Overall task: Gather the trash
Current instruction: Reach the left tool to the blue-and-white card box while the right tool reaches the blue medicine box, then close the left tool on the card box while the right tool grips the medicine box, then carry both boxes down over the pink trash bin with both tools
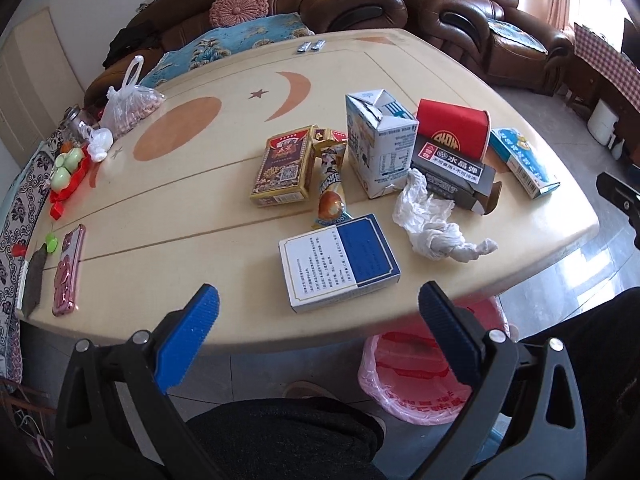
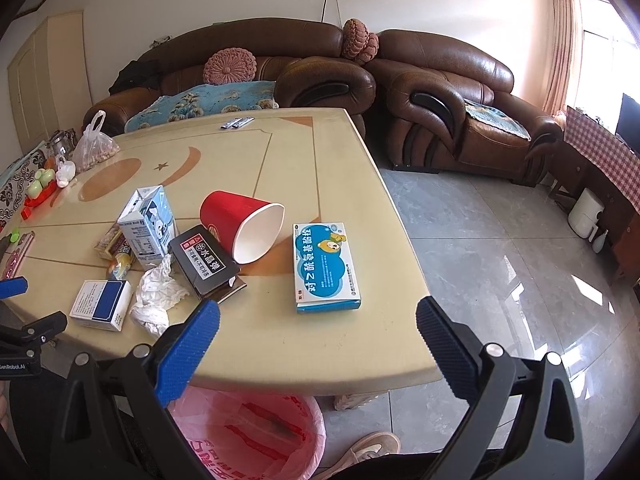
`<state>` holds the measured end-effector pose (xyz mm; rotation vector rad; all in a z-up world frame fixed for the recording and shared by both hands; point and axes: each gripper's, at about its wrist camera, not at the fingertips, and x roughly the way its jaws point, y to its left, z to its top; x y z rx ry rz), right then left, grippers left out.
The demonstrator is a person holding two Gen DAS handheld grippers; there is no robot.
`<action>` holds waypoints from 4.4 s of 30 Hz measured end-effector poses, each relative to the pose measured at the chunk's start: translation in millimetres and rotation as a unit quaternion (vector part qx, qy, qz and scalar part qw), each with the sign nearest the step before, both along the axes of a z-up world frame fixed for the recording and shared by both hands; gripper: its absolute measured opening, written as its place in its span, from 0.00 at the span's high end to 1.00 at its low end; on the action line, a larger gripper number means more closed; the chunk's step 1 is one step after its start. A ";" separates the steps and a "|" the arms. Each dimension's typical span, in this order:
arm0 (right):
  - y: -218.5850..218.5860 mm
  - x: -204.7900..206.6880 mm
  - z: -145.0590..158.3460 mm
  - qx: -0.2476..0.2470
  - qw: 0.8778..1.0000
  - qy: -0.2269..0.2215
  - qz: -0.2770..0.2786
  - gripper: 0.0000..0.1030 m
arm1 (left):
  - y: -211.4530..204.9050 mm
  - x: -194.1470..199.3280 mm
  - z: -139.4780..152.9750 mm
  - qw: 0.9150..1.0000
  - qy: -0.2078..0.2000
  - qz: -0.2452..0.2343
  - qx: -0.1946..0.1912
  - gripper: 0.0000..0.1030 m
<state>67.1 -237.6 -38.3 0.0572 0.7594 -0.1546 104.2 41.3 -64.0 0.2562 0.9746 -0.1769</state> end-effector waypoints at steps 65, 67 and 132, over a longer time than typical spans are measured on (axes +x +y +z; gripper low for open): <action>-22.1 118.4 -91.3 0.021 0.993 0.106 0.057 0.42 | -20.5 73.4 -66.9 0.924 0.124 -0.361 -0.003 0.23; -22.3 117.5 -91.4 0.020 0.993 0.104 0.055 0.42 | -22.1 72.8 -65.7 0.926 0.125 -0.356 -0.002 0.26; 55.9 -58.1 28.4 -0.016 0.986 0.006 0.164 0.42 | -32.3 -40.5 23.4 0.977 0.023 -0.183 -0.108 0.31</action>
